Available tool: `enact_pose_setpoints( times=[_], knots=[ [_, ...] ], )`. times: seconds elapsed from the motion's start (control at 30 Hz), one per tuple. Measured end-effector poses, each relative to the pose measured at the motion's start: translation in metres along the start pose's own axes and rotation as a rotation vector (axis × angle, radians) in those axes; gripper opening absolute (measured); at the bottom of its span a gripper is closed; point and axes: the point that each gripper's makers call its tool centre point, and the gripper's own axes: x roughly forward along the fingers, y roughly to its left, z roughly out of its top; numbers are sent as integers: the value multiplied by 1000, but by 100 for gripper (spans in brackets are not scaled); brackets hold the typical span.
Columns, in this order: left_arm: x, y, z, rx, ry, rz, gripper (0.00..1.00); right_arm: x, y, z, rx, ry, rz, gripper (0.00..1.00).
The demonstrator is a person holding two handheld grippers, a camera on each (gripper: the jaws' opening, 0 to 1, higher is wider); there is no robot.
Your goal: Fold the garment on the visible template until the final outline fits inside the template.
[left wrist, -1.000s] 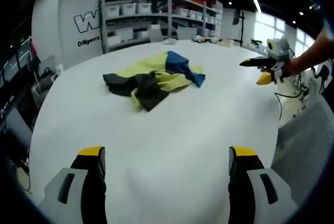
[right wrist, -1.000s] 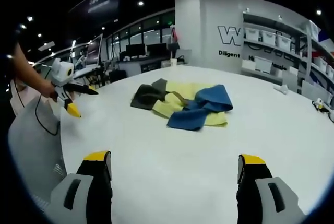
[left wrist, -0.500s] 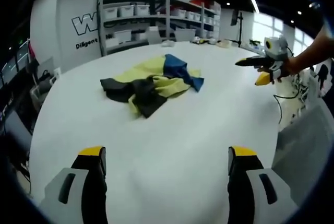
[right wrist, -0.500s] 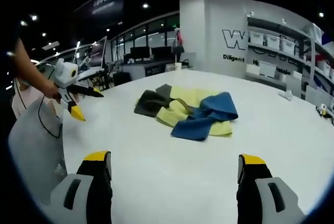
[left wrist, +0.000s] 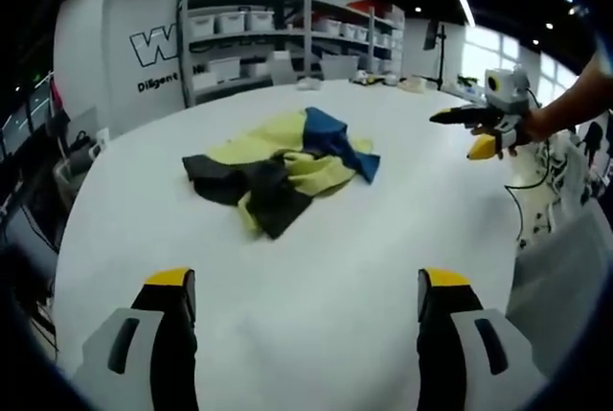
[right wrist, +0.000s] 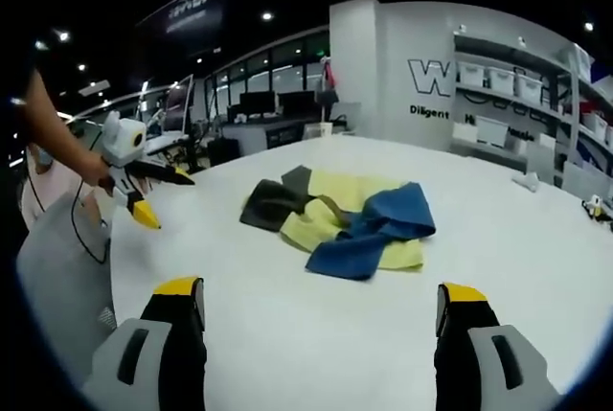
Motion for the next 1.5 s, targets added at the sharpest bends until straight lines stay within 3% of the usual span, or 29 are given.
enact_pose_setpoints(
  times=[0.37, 0.5, 0.9, 1.5],
  knots=[
    [15, 10, 13, -6, -6, 6, 90, 14, -10, 20, 12, -11, 3, 96],
    [22, 10, 20, 1, -8, 4, 88, 18, -10, 25, -5, -8, 13, 91],
    [41, 11, 41, 47, -13, 4, 80, 34, -19, 21, -53, 42, 3, 77],
    [65, 23, 60, 97, -3, 31, 64, 58, -29, 25, -128, 79, -1, 57]
  ],
)
